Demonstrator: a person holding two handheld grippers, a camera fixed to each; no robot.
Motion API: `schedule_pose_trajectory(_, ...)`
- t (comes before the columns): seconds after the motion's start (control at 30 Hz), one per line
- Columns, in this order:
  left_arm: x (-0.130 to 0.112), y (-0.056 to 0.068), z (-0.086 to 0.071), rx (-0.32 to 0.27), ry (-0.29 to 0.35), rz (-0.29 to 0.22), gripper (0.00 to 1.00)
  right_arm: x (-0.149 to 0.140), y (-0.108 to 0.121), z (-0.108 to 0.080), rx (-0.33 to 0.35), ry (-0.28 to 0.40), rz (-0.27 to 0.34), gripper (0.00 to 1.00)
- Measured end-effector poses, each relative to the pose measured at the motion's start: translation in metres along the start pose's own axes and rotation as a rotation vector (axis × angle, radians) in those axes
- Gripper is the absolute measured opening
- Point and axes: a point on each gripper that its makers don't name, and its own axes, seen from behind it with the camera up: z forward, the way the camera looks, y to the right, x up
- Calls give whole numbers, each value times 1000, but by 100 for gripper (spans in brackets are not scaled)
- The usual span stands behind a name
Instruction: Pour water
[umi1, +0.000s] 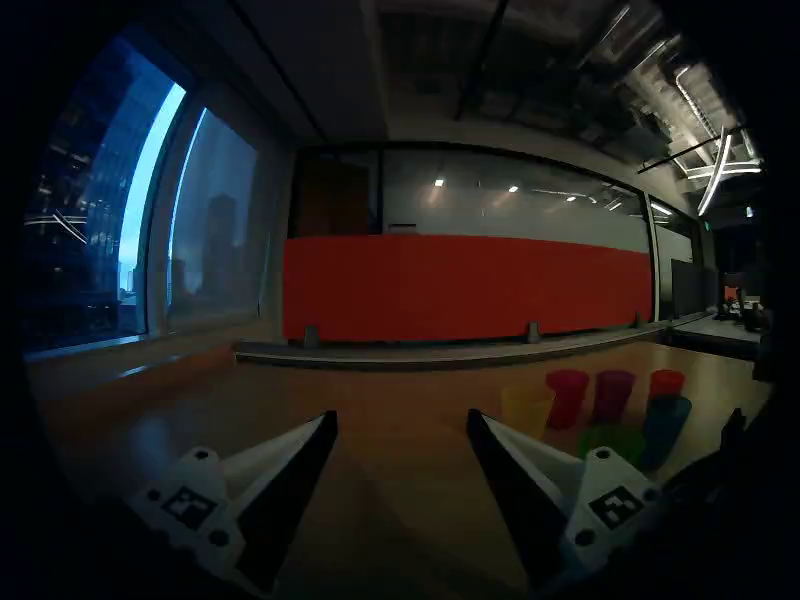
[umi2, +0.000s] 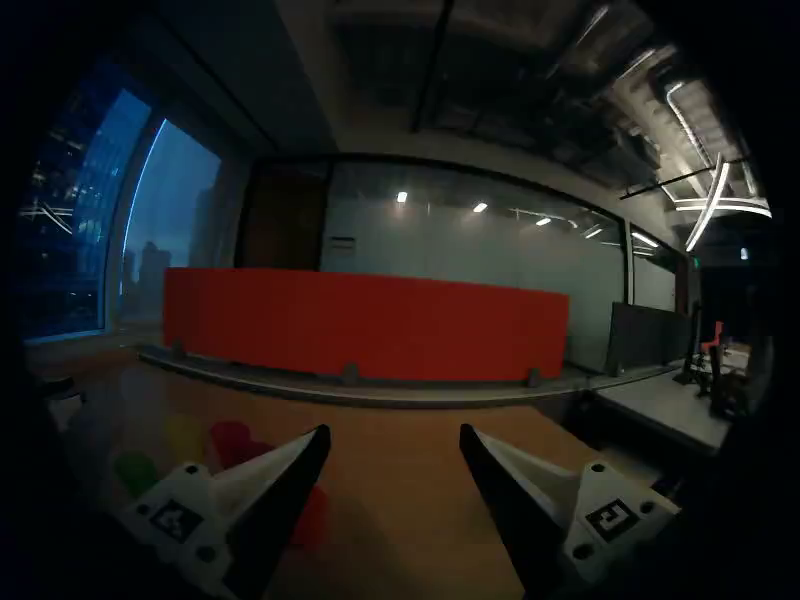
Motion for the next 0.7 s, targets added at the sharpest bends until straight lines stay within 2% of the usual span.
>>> schedule_pose_trajectory(0.7,0,3,1,-5,-1,1,96,-1,1,-2,2,2,8,100)
